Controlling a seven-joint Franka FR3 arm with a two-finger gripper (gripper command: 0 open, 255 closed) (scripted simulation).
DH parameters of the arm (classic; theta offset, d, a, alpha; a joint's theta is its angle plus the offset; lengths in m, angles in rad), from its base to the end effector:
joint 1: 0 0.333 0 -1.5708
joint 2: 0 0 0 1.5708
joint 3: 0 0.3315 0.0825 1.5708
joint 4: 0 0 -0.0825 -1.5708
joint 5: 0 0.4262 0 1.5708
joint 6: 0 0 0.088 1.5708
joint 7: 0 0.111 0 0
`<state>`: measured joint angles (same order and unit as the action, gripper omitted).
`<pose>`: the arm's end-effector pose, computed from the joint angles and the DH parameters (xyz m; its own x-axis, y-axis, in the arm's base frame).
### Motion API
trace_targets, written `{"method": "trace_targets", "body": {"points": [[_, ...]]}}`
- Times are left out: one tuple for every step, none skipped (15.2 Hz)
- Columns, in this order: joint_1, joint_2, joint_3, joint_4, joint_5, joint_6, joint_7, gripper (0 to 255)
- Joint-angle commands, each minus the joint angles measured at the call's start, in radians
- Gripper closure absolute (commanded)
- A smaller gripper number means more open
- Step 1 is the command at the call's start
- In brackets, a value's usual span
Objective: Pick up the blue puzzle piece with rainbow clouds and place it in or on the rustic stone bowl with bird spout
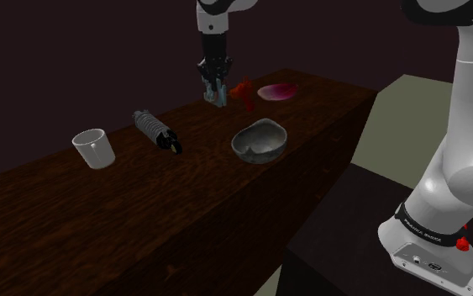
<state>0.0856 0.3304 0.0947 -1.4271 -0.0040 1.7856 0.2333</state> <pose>0.7007 0.1180 0.5142 0.9981 -0.0581 0.0225 -0.0573 -0.9978 -0.0328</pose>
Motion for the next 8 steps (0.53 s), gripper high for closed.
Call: {"method": "trace_targets", "body": {"points": [[0.0, 0.002, 0.0, 0.032, 0.0, -0.03, 0.0, 255], [0.001, 0.003, 0.0, 0.047, 0.0, -0.044, 0.001, 255], [0.001, 0.005, 0.0, 0.063, -0.001, -0.058, 0.001, 255], [0.001, 0.007, 0.0, 0.079, -0.001, -0.072, 0.001, 255], [0.002, 0.009, 0.0, 0.096, -0.001, -0.087, 0.001, 255], [0.002, 0.012, 0.0, 0.113, -0.001, -0.102, 0.002, 255], [0.002, 0.015, 0.001, 0.131, -0.002, -0.117, 0.002, 255], [0.003, 0.018, 0.001, 0.149, -0.002, -0.132, 0.002, 255]]}}
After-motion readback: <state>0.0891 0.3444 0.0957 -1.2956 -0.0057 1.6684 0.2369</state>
